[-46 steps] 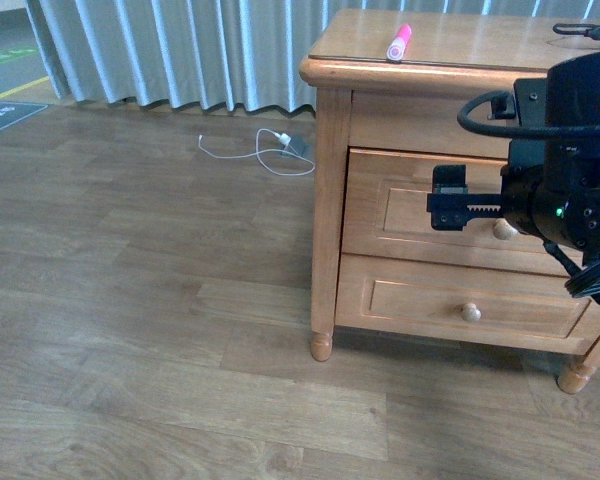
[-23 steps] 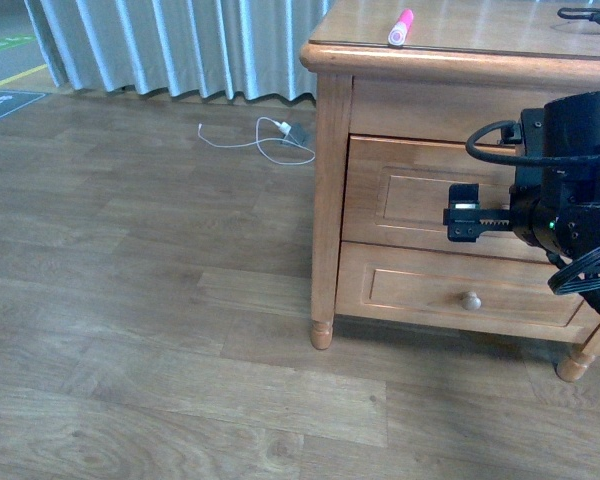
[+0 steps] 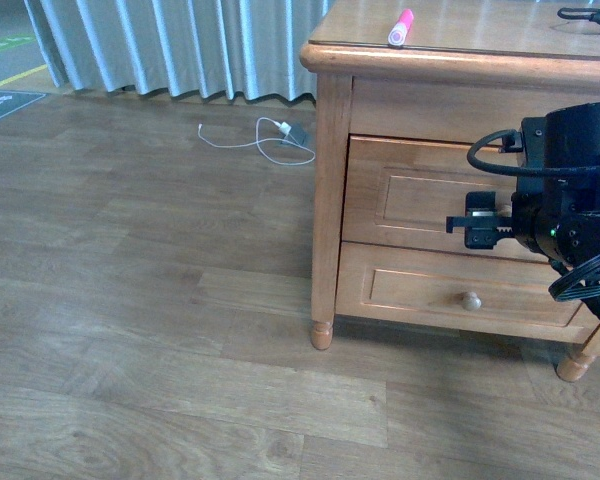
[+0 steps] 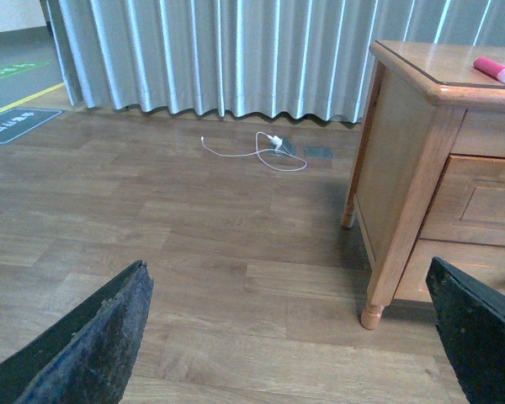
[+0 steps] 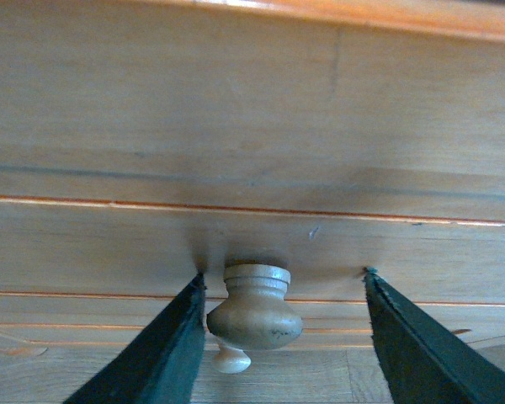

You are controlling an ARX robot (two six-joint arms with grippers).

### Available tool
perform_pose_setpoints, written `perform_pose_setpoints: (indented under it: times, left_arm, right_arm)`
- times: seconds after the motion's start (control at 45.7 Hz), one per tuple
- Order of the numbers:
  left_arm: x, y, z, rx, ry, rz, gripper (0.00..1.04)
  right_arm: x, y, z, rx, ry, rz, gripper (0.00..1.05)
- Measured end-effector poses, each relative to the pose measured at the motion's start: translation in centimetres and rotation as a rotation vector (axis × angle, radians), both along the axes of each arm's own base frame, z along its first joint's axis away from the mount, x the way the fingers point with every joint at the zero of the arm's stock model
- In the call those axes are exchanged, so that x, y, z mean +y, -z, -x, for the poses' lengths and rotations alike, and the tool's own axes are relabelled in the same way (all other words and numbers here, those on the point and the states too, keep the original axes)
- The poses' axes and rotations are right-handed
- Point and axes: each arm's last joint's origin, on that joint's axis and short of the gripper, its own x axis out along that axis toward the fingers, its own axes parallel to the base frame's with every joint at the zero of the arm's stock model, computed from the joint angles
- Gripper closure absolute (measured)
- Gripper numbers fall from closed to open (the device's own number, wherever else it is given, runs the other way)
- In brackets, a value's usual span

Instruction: Place pink marker in drawer with both arms

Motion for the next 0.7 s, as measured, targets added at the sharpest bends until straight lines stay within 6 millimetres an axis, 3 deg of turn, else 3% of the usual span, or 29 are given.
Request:
perform_pose_setpoints:
  times: [0.197, 0.481, 0.7]
  left_arm:
    - [0.0, 0.0, 0.0, 0.000, 0.000, 0.000, 0.06]
    - [0.0, 0.0, 0.0, 0.000, 0.000, 0.000, 0.06]
    - [0.0, 0.0, 0.0, 0.000, 0.000, 0.000, 0.06]
  right_arm:
    - [0.6, 0.1, 0.1, 0.009, -0.015, 0.000, 0.80]
    - [0.9, -0.3, 2.0, 0.083, -0.062, -0.018, 0.81]
    - [1.2, -1.5, 8.5, 0.215, -0.162, -0.070, 0.82]
